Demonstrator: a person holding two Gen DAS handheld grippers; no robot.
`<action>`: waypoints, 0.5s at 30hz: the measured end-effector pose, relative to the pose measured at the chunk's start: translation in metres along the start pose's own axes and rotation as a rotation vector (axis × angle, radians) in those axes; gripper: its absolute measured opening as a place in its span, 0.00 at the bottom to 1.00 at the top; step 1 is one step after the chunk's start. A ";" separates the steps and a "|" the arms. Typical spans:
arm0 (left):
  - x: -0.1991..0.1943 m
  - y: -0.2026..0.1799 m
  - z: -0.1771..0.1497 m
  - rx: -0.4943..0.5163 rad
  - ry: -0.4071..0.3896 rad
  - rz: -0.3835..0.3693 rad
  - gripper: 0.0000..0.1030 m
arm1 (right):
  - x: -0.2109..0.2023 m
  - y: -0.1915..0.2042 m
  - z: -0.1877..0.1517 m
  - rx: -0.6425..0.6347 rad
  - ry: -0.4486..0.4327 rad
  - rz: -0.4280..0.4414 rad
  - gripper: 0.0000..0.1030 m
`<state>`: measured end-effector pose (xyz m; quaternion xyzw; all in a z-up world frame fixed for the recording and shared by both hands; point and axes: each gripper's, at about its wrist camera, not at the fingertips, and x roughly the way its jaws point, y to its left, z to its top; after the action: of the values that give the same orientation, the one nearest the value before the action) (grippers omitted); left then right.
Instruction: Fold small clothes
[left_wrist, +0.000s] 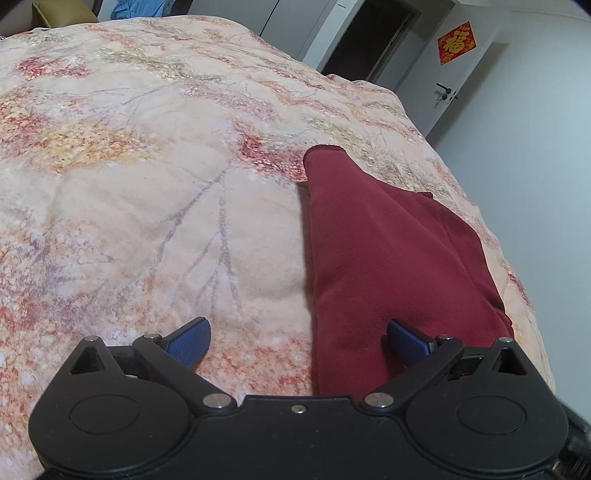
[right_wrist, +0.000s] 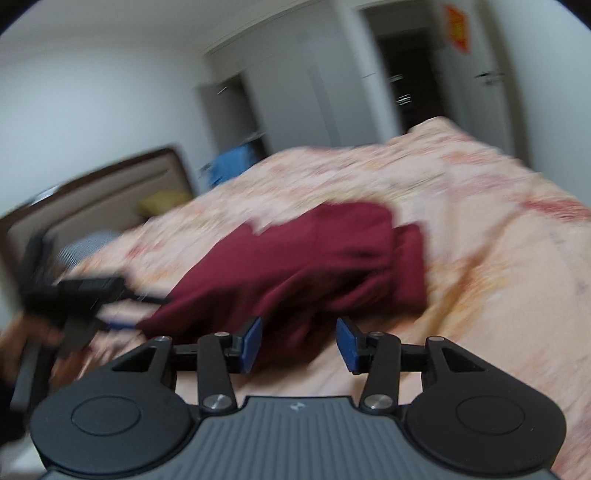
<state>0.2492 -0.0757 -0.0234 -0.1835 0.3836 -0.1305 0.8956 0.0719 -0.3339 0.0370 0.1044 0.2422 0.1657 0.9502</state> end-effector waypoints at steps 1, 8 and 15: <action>0.000 0.000 0.000 -0.002 0.000 -0.001 0.99 | 0.004 0.010 -0.004 -0.043 0.017 0.008 0.49; -0.009 -0.003 0.000 -0.006 -0.005 -0.004 0.99 | 0.042 0.044 0.000 -0.187 0.052 -0.069 0.08; -0.004 0.000 -0.001 0.010 0.022 0.009 0.99 | 0.007 0.048 0.009 -0.305 -0.031 -0.169 0.04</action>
<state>0.2454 -0.0740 -0.0217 -0.1760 0.3935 -0.1304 0.8928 0.0696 -0.2881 0.0553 -0.0594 0.2075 0.1185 0.9692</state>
